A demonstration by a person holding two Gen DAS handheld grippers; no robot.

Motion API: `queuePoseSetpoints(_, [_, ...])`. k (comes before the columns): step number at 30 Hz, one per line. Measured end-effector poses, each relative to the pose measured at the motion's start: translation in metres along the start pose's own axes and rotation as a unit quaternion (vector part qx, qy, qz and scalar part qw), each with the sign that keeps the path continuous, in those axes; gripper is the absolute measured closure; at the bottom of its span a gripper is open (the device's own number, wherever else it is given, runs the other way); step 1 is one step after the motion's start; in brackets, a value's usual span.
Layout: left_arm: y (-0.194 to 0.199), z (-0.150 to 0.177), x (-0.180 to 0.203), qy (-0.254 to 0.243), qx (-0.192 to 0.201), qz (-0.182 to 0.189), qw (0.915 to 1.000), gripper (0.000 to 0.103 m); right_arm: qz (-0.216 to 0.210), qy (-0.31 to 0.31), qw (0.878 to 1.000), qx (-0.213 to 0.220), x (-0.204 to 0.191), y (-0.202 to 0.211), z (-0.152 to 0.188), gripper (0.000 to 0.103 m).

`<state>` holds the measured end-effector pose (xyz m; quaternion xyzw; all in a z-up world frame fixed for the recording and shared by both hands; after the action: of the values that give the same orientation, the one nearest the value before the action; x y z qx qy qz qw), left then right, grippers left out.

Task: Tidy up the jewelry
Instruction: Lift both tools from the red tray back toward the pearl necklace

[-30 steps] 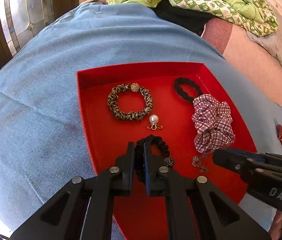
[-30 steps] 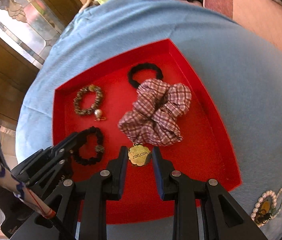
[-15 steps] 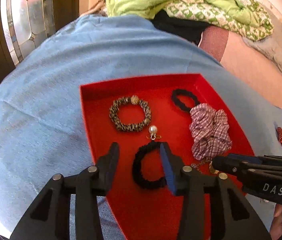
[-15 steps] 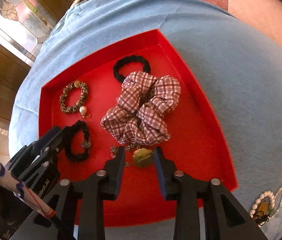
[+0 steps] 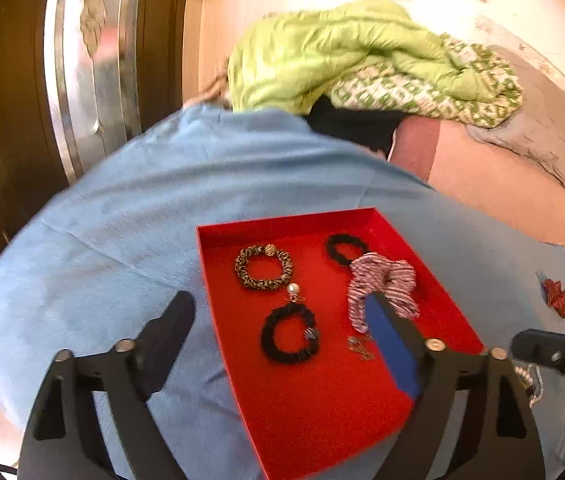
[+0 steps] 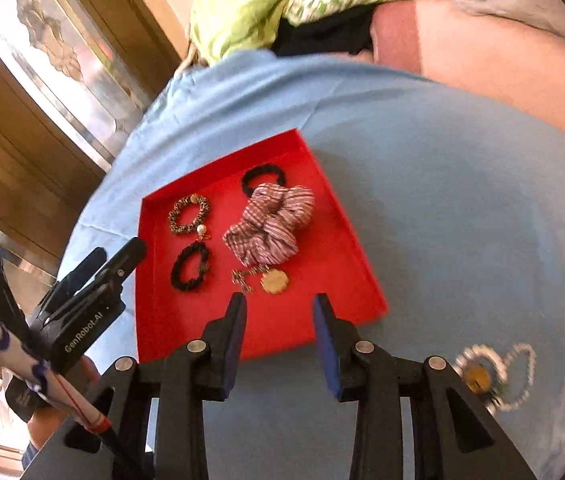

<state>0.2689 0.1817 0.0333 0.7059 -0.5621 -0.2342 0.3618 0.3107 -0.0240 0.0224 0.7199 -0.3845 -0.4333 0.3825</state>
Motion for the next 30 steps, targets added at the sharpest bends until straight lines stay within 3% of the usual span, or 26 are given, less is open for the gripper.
queuePoseSetpoints(2, [0.017,0.014,0.013,-0.014,0.018,-0.02,0.9995,0.012,-0.007,-0.013,1.0,0.016,0.016,0.017,0.015,0.066])
queuePoseSetpoints(4, [0.027,0.029,0.027,-0.031,0.013,-0.014,0.9993,0.011,-0.019,-0.032,0.999,0.034,0.037,0.038,0.034,0.066])
queuePoseSetpoints(8, [0.026,0.06,0.063,-0.079,-0.044,0.034,0.9953,0.011,-0.013,-0.081,0.995,0.063,0.092,0.071,0.071,0.066])
queuePoseSetpoints(11, [0.022,0.08,0.089,-0.093,-0.071,0.027,0.9927,0.011,0.017,-0.118,0.991,0.069,0.138,0.087,0.097,0.066])
queuePoseSetpoints(14, [0.013,0.094,0.12,-0.116,-0.116,0.011,0.9864,0.011,0.012,-0.143,0.989,0.046,0.172,0.087,0.115,0.065])
queuePoseSetpoints(17, [0.001,0.112,0.161,-0.21,-0.177,0.027,0.9611,0.011,0.04,-0.154,0.987,0.036,0.188,0.079,0.119,0.065])
queuePoseSetpoints(19, [-0.011,0.122,0.175,-0.224,-0.206,0.056,0.951,0.011,0.028,-0.158,0.987,0.027,0.195,0.07,0.118,0.066])
queuePoseSetpoints(22, [-0.028,0.132,0.175,-0.19,-0.246,0.091,0.9461,0.011,0.032,-0.157,0.987,0.014,0.201,0.053,0.108,0.069])
queuePoseSetpoints(25, [-0.03,0.13,0.173,-0.167,-0.239,0.133,0.9472,0.011,0.059,-0.149,0.987,0.006,0.207,0.035,0.095,0.07])
queuePoseSetpoints(28, [-0.035,0.131,0.176,-0.198,-0.239,0.1,0.9453,0.011,0.098,-0.132,0.986,-0.013,0.209,0.014,0.08,0.079])
queuePoseSetpoints(30, [-0.036,0.134,0.179,-0.208,-0.238,0.093,0.9442,0.011,0.097,-0.13,0.986,-0.025,0.213,0.001,0.077,0.081])
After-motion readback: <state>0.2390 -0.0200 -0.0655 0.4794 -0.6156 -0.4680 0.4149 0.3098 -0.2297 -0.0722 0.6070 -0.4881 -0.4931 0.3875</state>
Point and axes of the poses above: each gripper's, at about its wrist camera, not at the fingertips, and y roughly against the way its jaws point, x to its right, z to its underside, the point moved 4 cm from there along -y, roughly the way its jaws point, and after that the axes turned 12 degrees about -x, right-handed, at the moved point
